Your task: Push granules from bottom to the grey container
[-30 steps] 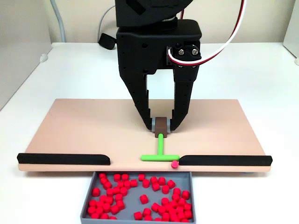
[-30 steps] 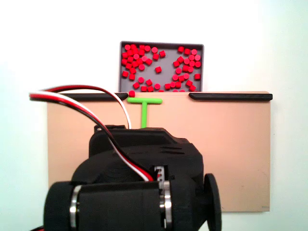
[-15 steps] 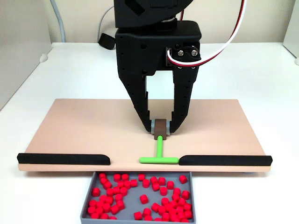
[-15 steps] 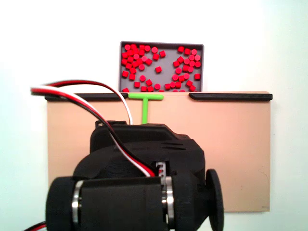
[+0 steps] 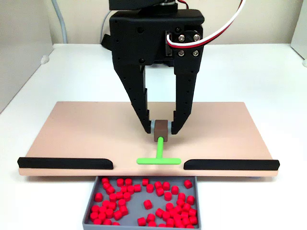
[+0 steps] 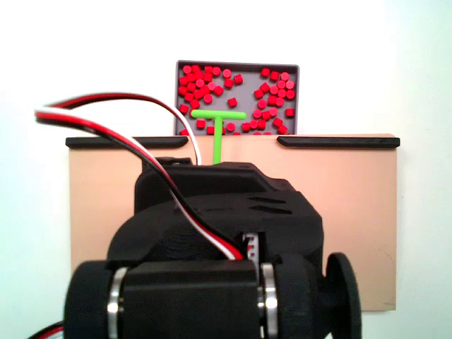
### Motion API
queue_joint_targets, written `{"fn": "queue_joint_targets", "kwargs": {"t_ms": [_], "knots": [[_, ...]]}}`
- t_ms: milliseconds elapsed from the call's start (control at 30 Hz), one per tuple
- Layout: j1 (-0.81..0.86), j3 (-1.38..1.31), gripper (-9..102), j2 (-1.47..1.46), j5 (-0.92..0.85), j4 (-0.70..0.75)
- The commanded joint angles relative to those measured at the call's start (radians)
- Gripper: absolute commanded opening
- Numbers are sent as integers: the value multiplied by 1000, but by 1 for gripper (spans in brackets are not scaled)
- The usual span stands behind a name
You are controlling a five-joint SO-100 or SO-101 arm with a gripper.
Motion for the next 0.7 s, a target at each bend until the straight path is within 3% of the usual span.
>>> {"fn": "queue_joint_targets", "kwargs": {"t_ms": [0,667], "knots": [[11,-11,0,112,-9,48],[8,767,0,879,-80,60]]}}
